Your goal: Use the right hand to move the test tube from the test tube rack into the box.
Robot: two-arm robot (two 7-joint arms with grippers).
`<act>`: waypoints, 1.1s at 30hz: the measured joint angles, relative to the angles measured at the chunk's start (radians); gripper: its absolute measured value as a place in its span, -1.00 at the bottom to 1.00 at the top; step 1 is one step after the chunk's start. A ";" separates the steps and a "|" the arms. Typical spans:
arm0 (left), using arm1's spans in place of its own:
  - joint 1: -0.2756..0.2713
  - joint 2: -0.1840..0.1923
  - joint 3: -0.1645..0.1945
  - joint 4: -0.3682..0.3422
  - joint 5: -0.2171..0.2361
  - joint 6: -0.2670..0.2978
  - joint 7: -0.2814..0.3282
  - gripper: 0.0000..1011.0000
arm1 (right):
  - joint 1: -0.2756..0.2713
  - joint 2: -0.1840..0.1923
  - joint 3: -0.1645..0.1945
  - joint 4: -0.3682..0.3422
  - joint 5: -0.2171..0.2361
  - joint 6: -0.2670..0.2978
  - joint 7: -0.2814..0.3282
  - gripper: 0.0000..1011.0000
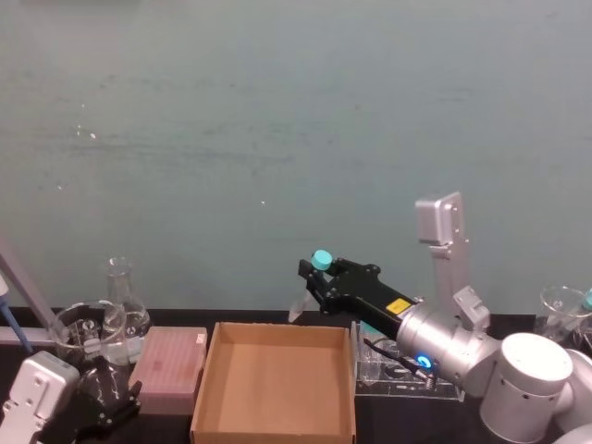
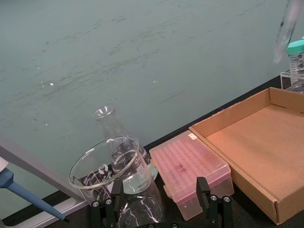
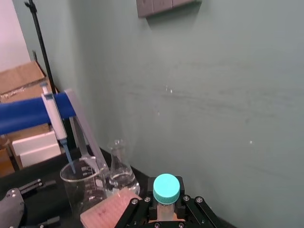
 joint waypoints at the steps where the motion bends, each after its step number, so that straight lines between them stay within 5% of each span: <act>1: 0.000 0.000 0.000 0.000 0.000 0.000 0.000 0.98 | 0.009 -0.007 -0.010 0.018 -0.005 0.005 -0.004 -0.61; 12: 0.000 0.000 0.000 0.000 0.000 0.000 0.000 0.98 | 0.049 -0.046 -0.065 0.123 -0.070 0.055 -0.039 -0.60; 26: 0.000 0.000 0.000 0.000 0.000 0.000 0.000 0.98 | 0.054 -0.053 -0.075 0.152 -0.087 0.079 -0.040 -0.60; 33: 0.000 0.000 0.000 0.000 0.000 0.000 0.000 0.98 | 0.054 -0.053 -0.074 0.149 -0.086 0.075 -0.040 -0.25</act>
